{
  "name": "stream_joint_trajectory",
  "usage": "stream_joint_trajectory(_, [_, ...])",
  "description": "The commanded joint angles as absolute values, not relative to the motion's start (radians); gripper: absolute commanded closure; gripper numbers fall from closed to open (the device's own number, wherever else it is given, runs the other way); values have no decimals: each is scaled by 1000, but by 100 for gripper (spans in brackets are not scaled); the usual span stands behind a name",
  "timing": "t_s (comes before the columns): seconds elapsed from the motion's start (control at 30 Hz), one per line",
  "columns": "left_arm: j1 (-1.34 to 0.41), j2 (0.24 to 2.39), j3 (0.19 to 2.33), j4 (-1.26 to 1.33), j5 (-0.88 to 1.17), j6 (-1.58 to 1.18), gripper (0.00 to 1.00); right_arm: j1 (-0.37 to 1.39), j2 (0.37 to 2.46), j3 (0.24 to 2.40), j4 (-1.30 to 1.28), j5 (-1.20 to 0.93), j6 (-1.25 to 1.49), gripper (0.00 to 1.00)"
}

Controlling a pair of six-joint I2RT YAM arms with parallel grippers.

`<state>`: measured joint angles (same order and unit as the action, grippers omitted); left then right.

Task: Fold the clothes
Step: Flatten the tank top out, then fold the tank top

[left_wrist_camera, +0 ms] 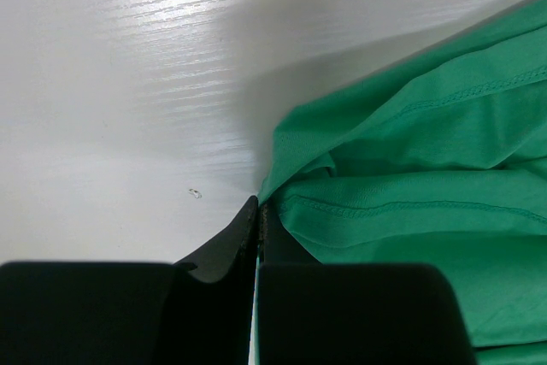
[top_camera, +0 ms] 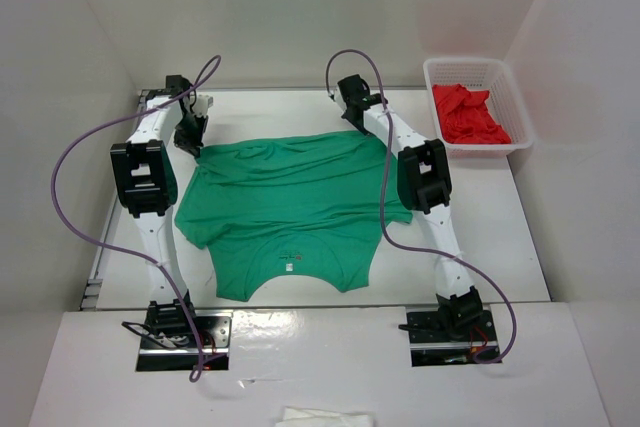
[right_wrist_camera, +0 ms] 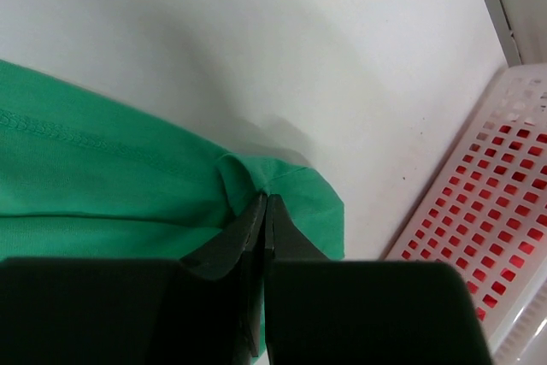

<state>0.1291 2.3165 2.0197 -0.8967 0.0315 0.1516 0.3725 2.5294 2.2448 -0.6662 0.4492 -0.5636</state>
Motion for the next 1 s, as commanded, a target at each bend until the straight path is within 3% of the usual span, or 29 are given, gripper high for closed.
stream_joint_trajectory(0.0, [135,2287,2014,-896,40,149,100,367,2548,2312,-672,453,-545,98])
stream_joint_trajectory(0.23, [135,2257,2086,-896,20,149,100,327,2539,2468,-745,428,-511,100])
stream_joint_trajectory(0.33, [135,2256,2141,-910,8,149,100,298,2589,2684,-859,394,-486,100])
stream_joint_trajectory(0.4, [144,2256,2229,-931,-5,149,100,275,2649,2949,-967,385,-476,100])
stream_joint_trajectory(0.6, [181,2422,2662,-1147,20,140,100,204,2626,3022,-957,353,-476,100])
stream_joint_trajectory(0.63, [192,2500,2895,-1242,20,140,100,192,2617,3052,-966,327,-476,100])
stream_joint_trajectory(0.97, [247,2442,3037,-1200,67,140,100,71,2576,3137,-957,272,-485,100])
